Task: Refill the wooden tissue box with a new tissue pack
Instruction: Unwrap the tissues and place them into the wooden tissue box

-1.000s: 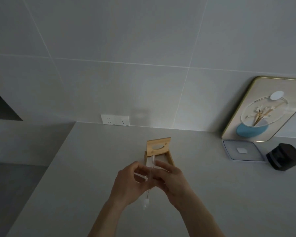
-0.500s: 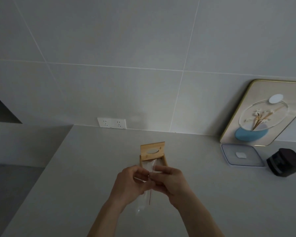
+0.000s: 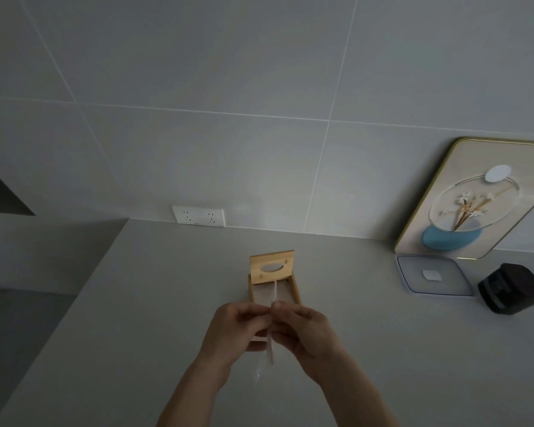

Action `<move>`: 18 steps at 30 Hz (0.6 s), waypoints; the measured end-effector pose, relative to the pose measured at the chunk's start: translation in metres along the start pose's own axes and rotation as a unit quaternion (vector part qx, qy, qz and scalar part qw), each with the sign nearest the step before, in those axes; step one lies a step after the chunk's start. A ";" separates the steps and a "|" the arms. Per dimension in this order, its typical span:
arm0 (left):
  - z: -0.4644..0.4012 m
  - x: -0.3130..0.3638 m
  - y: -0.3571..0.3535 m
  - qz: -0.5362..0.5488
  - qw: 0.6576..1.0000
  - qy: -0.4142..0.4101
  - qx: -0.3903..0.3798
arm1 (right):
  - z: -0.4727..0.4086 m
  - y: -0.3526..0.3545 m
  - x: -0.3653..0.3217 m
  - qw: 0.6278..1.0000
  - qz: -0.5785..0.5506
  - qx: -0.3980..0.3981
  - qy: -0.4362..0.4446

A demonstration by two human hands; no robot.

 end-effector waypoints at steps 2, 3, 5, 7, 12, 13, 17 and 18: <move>0.000 -0.002 0.002 0.016 1.000 0.012 0.018 | 0.000 -0.002 0.001 1.000 -0.010 -0.017 -0.005; -0.001 -0.003 0.003 0.019 0.999 0.015 0.026 | 0.001 -0.004 0.001 1.000 -0.008 -0.022 -0.007; -0.001 -0.005 0.003 0.017 0.999 0.016 0.037 | 0.000 -0.002 0.001 1.000 0.003 -0.002 -0.004; -0.002 -0.006 0.004 0.005 0.999 0.006 0.046 | -0.001 0.002 -0.001 0.999 0.027 0.035 0.008; -0.003 -0.002 0.005 -0.054 0.996 -0.036 0.056 | -0.002 0.003 -0.008 0.992 0.095 0.072 0.052; -0.004 -0.002 0.006 -0.059 0.996 -0.037 0.058 | -0.002 0.003 -0.009 0.991 0.104 0.068 0.058; -0.006 -0.004 0.008 -0.061 0.997 -0.019 0.045 | -0.001 0.001 -0.014 0.986 0.147 0.023 0.075; -0.006 -0.004 0.008 -0.069 0.996 -0.016 0.045 | 0.000 0.000 -0.015 0.984 0.160 0.018 0.082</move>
Point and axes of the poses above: each hand's wrist, its own z-axis away from the middle knuckle, its own y-axis out of the back of the hand, x = y × z, the point moved 7 cm from there along -z, towards the middle knuckle
